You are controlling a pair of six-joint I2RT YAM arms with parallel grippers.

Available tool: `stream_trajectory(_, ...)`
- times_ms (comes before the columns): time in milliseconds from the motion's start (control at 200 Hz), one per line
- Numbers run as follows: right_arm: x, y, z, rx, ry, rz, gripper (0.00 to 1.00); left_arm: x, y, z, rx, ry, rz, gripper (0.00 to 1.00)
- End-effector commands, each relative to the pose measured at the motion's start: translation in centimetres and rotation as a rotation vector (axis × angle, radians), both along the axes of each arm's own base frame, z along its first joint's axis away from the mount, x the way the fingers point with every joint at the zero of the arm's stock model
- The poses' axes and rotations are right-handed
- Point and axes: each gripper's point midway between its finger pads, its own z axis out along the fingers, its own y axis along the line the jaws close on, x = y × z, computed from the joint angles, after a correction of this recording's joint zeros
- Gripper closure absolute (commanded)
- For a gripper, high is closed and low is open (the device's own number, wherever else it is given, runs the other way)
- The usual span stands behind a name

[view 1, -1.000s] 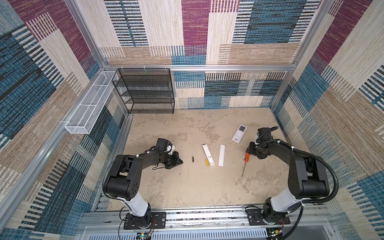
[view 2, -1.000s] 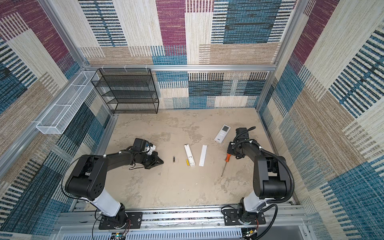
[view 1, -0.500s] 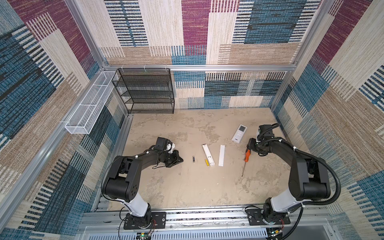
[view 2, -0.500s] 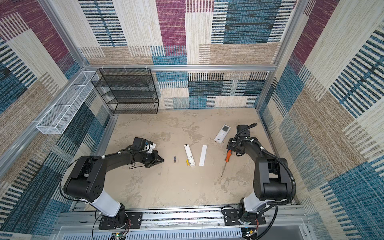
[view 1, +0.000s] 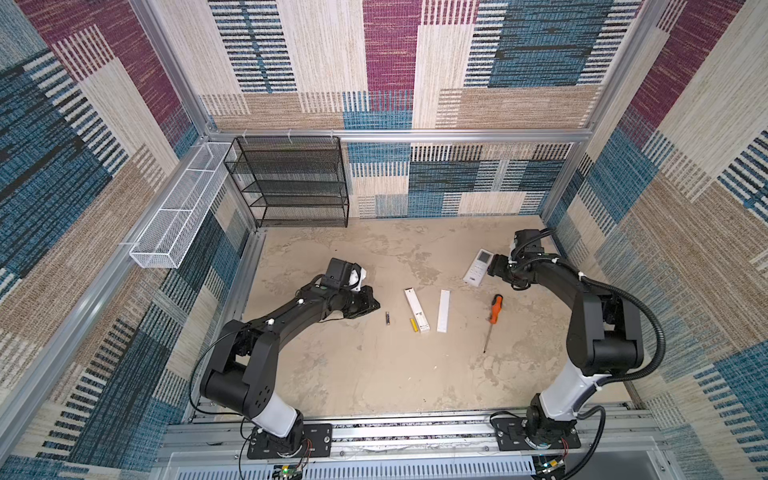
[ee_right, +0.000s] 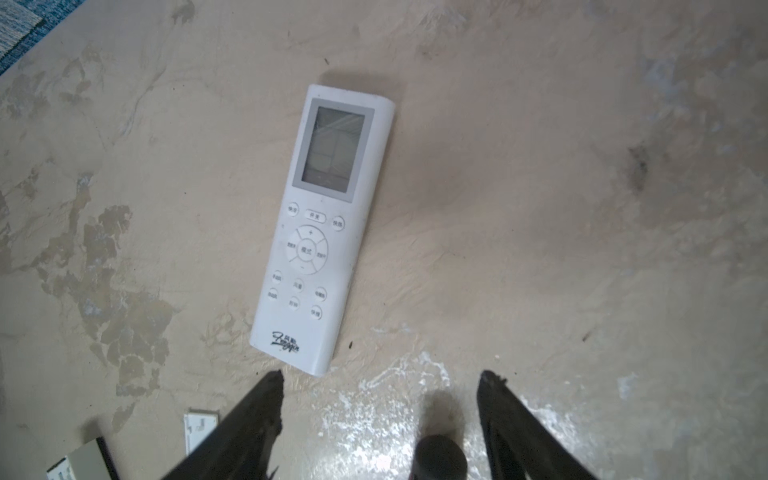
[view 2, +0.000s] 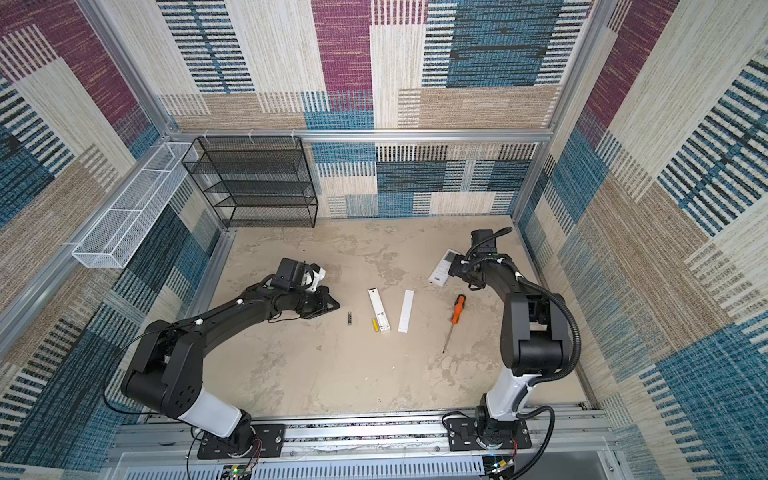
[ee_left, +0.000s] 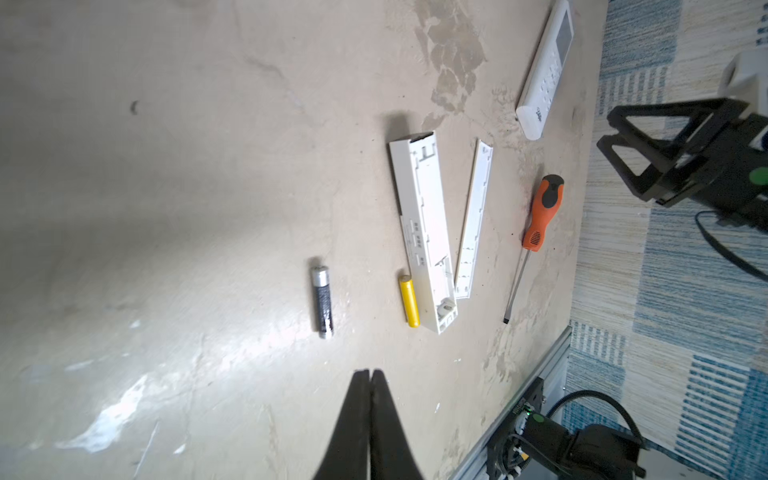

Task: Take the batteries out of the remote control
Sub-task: 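Grasp the white remote's screen section with the right gripper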

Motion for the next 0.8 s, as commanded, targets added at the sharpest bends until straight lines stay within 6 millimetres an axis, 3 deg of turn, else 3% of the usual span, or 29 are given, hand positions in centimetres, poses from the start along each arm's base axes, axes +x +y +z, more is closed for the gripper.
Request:
stream_trajectory(0, 1.5, 0.9, -0.2, 0.007, -0.005, 0.001, 0.23, 0.1, -0.5, -0.7, 0.053, 0.013, -0.025, 0.90)
stream_trajectory(180, 2.6, 1.8, -2.4, -0.048, 0.064, 0.012, 0.21, 0.4, -1.2, -1.1, 0.060, 0.030, -0.036, 0.90)
stream_trajectory(506, 2.9, 2.6, -5.9, -0.127, 0.142, 0.005, 0.17, 0.1, -0.6, -1.6, 0.093, 0.037, -0.031, 0.89)
stream_trajectory(796, 3.5, 3.5, -7.4, -0.229, 0.183, 0.053, 0.23, -0.4, -0.2, -1.7, 0.106, 0.039, -0.024, 0.89)
